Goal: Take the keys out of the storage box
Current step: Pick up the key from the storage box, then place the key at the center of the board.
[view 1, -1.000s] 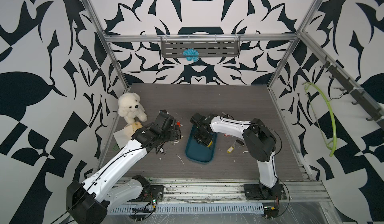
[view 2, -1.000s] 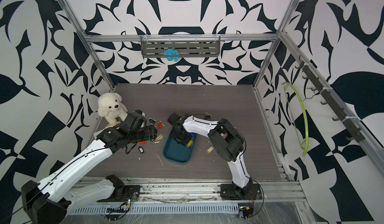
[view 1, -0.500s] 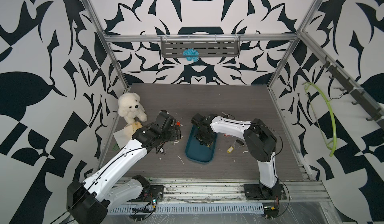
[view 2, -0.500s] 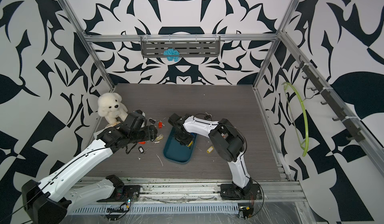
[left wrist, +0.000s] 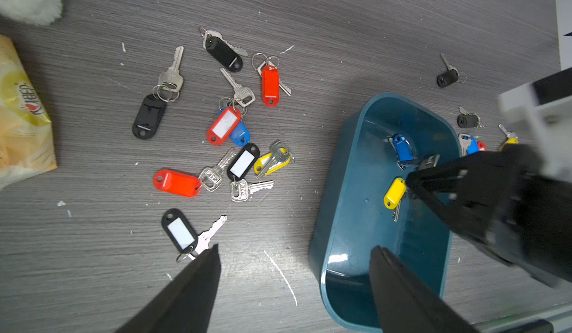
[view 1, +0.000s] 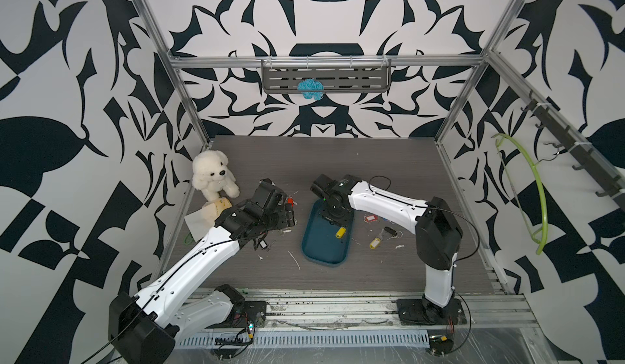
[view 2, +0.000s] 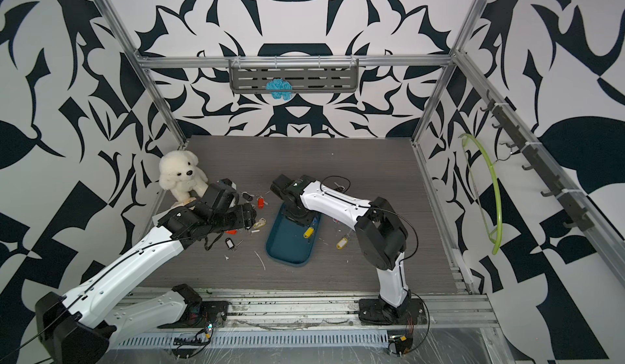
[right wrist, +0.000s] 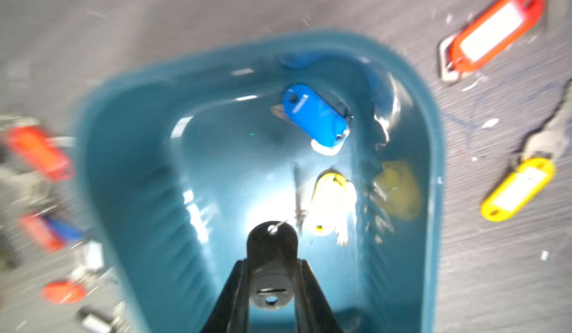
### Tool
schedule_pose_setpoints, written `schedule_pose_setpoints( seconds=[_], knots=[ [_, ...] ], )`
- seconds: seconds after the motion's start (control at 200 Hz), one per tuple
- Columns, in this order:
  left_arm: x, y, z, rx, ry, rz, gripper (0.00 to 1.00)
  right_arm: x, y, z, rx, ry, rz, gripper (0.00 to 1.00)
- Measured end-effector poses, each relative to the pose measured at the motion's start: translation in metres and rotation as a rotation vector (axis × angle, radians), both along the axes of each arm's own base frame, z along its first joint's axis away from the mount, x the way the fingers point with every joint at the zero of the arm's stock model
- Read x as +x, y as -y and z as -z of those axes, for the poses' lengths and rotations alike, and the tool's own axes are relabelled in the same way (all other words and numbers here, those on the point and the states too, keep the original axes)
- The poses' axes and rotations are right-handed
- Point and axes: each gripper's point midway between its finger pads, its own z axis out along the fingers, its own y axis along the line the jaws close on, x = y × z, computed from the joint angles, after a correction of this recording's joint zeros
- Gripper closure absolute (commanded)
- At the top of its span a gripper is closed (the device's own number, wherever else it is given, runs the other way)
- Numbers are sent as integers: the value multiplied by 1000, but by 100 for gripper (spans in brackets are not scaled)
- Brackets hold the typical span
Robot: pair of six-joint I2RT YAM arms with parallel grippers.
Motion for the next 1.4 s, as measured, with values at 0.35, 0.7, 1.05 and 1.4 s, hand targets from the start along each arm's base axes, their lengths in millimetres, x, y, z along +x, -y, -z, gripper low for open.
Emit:
schedule_pose_setpoints(
  seconds=[0.35, 0.7, 1.05, 1.4],
  knots=[
    [0, 0, 0, -3, -2, -3, 17, 10, 18, -62, 9, 126, -39, 76],
    [0, 2, 4, -10, -23, -14, 18, 44, 140, -79, -23, 122, 97, 76],
    [3, 8, 8, -18, -55, -20, 18, 84, 249, -27, -105, -33, 160, 76],
    [11, 13, -4, -21, -49, -21, 18, 126, 255, 55, -86, -173, 91, 43]
  ],
)
